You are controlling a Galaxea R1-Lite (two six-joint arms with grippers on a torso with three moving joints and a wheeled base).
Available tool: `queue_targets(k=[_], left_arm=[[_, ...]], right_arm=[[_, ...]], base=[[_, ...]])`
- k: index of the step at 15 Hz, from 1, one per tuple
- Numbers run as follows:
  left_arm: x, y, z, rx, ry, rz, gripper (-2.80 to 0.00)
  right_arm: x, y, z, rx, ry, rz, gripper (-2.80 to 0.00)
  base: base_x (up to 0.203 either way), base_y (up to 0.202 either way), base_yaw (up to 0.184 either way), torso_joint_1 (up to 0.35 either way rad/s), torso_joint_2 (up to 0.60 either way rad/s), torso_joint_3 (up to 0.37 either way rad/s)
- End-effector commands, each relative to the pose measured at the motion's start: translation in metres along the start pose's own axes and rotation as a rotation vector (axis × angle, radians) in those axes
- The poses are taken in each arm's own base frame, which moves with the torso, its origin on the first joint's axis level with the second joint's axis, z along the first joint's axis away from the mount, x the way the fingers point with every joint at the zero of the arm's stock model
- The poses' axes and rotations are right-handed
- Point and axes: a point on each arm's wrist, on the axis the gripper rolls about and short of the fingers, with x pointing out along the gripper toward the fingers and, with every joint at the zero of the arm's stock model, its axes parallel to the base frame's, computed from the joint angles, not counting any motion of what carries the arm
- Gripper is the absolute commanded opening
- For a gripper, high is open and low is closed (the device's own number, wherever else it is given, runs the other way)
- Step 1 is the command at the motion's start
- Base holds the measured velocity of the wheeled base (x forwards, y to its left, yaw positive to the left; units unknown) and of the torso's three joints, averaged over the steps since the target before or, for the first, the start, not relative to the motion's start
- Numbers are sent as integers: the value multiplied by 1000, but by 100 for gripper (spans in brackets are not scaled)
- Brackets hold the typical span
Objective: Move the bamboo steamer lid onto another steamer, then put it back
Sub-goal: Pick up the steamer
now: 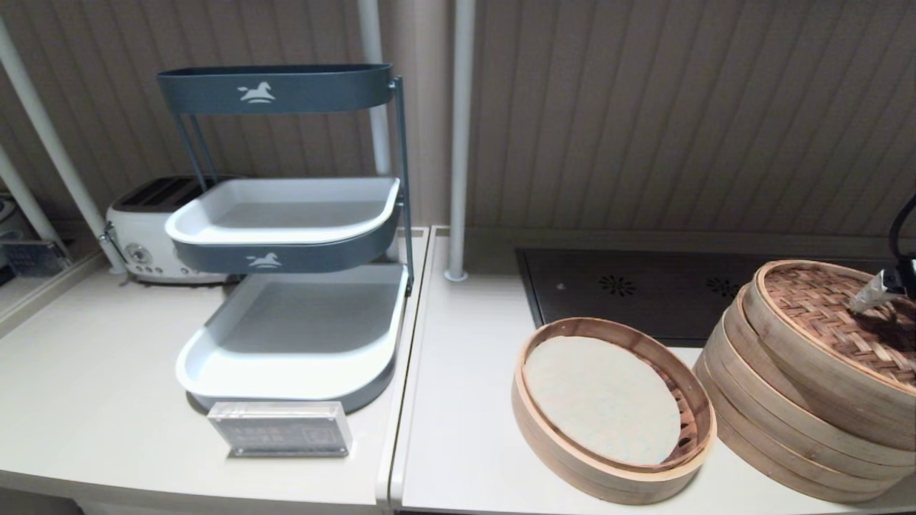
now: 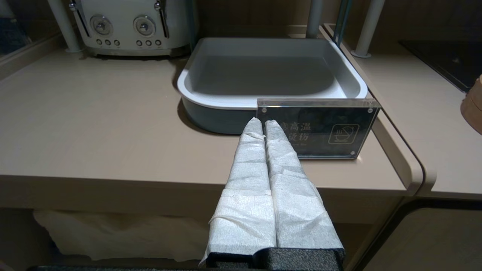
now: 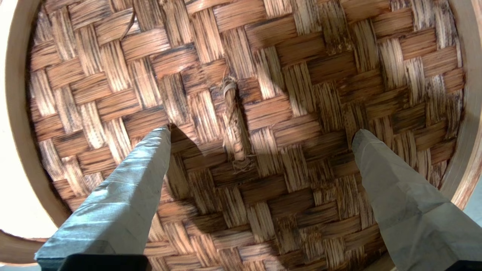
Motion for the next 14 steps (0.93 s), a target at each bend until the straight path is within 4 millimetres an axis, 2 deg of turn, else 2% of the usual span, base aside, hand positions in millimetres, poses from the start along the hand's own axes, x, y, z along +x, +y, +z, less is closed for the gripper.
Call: queue_targets(k=[1, 4, 5, 14], left_arm=[[2, 0, -8, 0, 25, -1, -280], [2, 0, -8, 0, 25, -1, -280], [2, 0, -8, 0, 25, -1, -280], [2, 0, -8, 0, 25, -1, -280]], right_arm=[[-1, 1, -1, -4, 3, 3, 0], [-1, 0, -2, -3, 7, 1, 0], [0, 0, -2, -2, 9, -1, -280], [4, 1, -8, 4, 31, 52, -280]], base=[[0, 0, 0, 0, 0, 0], [0, 0, 0, 0, 0, 0], [0, 0, 0, 0, 0, 0], [0, 0, 0, 0, 0, 0]])
